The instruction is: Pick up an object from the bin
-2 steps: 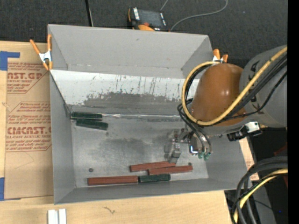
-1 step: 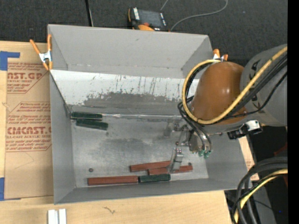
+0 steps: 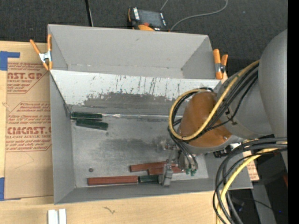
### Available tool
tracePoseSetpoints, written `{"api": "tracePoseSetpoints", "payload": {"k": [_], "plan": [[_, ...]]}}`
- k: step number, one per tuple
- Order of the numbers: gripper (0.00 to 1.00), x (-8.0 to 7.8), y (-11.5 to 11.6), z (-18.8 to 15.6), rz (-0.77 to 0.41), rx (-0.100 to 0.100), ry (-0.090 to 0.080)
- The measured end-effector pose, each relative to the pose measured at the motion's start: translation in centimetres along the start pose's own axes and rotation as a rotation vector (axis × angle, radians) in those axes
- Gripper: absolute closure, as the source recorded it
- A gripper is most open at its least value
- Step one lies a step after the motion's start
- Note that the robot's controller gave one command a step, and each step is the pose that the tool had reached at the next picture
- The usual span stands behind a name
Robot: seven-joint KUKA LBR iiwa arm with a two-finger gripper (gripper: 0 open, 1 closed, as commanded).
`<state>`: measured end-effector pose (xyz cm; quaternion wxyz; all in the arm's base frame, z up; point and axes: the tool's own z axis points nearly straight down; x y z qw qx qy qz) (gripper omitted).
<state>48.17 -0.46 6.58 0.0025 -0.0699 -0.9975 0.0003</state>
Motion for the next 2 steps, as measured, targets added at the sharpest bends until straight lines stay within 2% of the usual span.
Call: {"api": "tracePoseSetpoints", "payload": {"k": [1, 2], "plan": [[1.00, -0.2, 0.1, -0.6, -0.003, -0.001, -0.002], [1.00, -2.4, 1.3, -16.7, -0.086, -0.002, -0.015]]}}
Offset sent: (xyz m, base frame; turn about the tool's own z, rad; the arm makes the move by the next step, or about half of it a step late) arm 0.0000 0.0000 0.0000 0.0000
